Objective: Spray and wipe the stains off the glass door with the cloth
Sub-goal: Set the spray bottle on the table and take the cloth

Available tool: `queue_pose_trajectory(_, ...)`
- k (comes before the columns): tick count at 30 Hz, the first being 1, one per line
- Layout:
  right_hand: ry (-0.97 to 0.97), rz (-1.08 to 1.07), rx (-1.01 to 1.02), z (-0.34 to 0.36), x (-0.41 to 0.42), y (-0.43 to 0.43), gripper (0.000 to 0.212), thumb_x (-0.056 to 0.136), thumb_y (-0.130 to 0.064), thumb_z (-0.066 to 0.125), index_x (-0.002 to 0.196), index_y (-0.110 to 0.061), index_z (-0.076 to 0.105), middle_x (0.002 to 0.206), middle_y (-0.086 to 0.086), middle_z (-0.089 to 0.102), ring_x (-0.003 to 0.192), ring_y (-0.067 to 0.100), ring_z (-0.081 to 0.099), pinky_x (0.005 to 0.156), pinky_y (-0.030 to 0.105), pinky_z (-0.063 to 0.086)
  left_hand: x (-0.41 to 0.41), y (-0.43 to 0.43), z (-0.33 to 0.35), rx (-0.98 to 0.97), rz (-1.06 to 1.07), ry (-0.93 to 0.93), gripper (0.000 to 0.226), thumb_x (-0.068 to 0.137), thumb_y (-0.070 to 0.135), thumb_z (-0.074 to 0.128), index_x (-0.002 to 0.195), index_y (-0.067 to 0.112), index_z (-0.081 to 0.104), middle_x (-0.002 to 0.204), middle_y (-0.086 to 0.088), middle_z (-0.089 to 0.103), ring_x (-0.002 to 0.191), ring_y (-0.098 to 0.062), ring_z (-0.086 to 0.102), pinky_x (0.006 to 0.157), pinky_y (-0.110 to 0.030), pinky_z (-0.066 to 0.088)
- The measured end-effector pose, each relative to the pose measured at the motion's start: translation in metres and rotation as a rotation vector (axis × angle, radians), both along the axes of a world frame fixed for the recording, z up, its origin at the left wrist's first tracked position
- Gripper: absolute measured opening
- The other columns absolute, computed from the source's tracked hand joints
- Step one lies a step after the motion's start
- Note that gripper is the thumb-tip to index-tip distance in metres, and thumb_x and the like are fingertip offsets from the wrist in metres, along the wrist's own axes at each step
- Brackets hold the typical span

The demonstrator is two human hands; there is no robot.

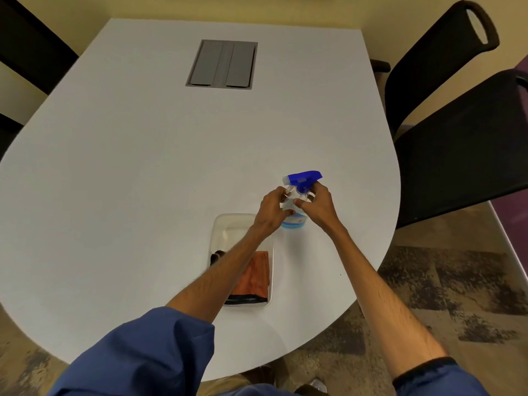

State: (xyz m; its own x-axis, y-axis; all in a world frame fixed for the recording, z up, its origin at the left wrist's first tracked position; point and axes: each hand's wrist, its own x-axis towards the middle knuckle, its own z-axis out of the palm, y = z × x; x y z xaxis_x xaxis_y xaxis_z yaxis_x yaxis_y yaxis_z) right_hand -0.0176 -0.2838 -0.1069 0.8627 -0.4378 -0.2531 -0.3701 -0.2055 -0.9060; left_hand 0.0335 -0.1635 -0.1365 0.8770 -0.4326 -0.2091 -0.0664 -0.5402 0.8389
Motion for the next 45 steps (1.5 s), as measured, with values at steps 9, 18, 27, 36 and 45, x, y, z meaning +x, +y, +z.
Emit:
queue_pose_trajectory(9,-0.088,-0.099,-0.095,-0.017,-0.018,0.004,0.075,0.073,-0.007,0.086,0.135,-0.009,0.043,0.126,0.004,0.054,0.112,0.016,0.054,0.095,0.030,0.049,-0.016,0.030,-0.009,-0.031,0.061,-0.123,0.053,0.086,0.015,0.075,0.132,0.010,0.049,0.131,-0.008,0.054,0.112,-0.018,0.055,0.091,-0.023,0.045)
queue_pose_trajectory(18,-0.233,-0.120,-0.260,-0.030,-0.038,0.058,0.024,0.080,0.006,0.063,0.083,-0.013,0.048,0.077,0.002,0.053,0.068,0.014,0.050,0.067,0.025,0.048,-0.037,0.093,-0.022,-0.003,0.183,-0.145,0.015,0.099,0.012,0.053,0.110,0.004,0.062,0.097,-0.013,0.069,0.088,-0.024,0.063,0.079,-0.033,0.051)
queue_pose_trajectory(27,0.159,0.443,-0.581,-0.057,-0.032,0.119,0.029,0.085,-0.016,0.068,0.114,-0.014,0.063,0.114,0.006,0.069,0.106,0.024,0.061,0.099,0.032,0.043,-0.048,0.146,-0.046,0.870,-0.310,-0.284,0.038,0.100,0.031,0.043,0.127,0.008,0.058,0.131,-0.012,0.059,0.133,-0.027,0.042,0.121,-0.044,0.011)
queue_pose_trajectory(36,0.349,0.671,-0.959,-0.078,-0.040,0.134,0.037,0.092,-0.033,0.060,0.124,-0.015,0.063,0.124,0.008,0.067,0.130,0.024,0.051,0.126,0.042,-0.002,-0.052,0.155,-0.046,0.994,-0.417,-0.234,0.035,0.102,0.025,0.040,0.123,0.004,0.058,0.129,-0.014,0.060,0.130,-0.029,0.047,0.125,-0.044,-0.001)
queue_pose_trajectory(45,0.386,0.624,-0.992,-0.074,-0.043,0.138,0.023,0.095,-0.022,0.058,0.112,-0.010,0.066,0.125,0.014,0.066,0.137,0.031,0.043,0.126,0.042,0.002,-0.050,0.161,-0.043,0.974,-0.390,-0.334,0.035,0.104,0.016,0.033,0.128,0.008,0.059,0.131,-0.013,0.058,0.130,-0.027,0.046,0.122,-0.036,0.009)
